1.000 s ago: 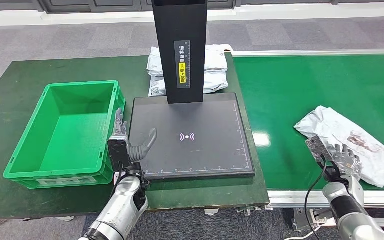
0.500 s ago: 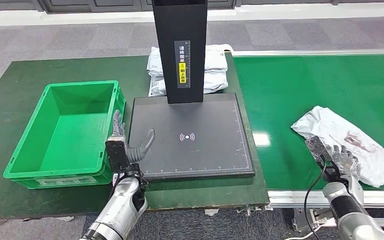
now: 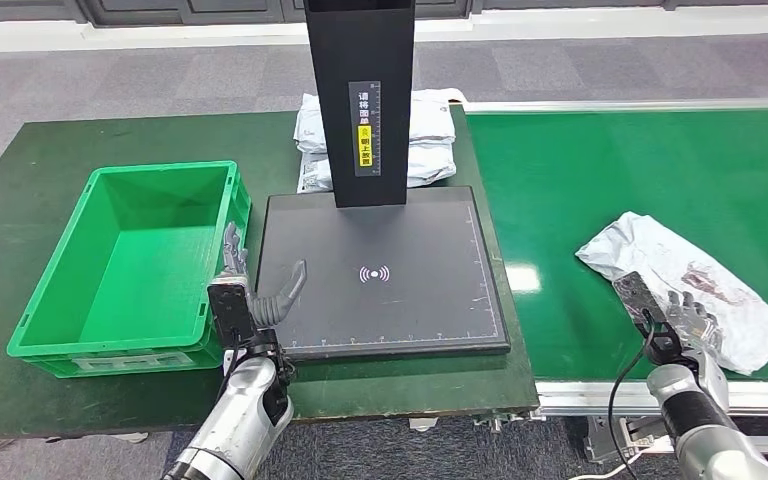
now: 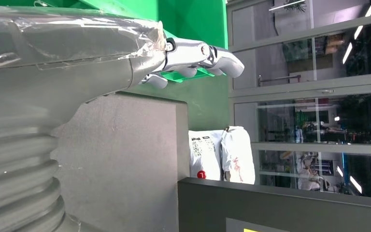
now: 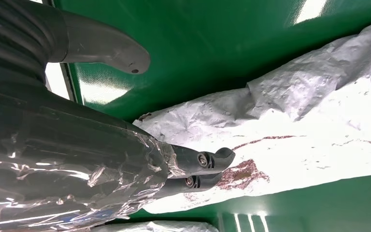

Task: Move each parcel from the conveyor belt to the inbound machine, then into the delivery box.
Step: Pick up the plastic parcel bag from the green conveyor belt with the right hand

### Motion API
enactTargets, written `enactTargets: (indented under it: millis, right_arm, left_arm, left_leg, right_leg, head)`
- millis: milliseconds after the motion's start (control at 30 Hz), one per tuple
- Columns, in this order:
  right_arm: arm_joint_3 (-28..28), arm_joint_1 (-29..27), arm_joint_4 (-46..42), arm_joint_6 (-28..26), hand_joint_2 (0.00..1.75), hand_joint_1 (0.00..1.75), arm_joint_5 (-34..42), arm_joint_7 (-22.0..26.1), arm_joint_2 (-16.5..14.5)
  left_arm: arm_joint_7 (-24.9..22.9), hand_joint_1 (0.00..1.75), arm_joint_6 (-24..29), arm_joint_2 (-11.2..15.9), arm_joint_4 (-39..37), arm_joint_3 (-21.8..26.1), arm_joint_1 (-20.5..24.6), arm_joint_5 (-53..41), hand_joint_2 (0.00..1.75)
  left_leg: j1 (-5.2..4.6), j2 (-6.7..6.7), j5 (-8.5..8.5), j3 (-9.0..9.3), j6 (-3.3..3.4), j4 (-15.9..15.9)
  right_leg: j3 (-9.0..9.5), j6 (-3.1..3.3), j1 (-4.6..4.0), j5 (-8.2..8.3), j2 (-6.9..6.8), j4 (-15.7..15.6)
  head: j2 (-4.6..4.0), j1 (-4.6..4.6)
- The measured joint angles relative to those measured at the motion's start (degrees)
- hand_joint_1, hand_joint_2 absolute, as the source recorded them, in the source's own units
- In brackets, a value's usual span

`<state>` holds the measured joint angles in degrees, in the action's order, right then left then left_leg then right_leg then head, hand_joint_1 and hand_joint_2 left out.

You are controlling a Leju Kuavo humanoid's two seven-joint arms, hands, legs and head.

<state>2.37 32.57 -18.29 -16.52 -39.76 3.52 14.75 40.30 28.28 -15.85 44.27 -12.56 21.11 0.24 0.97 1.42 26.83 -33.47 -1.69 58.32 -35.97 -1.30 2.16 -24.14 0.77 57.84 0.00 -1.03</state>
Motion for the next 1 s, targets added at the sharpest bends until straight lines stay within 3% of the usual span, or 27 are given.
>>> enactTargets:
  millis: [1000]
  right_arm:
    - [1.02, 0.45, 0.02, 0.44, 1.75, 0.0, -1.49, -1.03, -0.62]
  left_arm:
    - [0.0, 0.0, 0.52, -0.02, 0.73, 1.15, -0.19, -0.17, 1.75]
  left_leg:
    - [0.0, 0.0, 0.0, -0.01, 0.0, 0.0]
  right_leg:
    - [0.0, 0.0, 0.0, 0.0, 0.0, 0.0]
  head:
    - [0.0, 0.0]
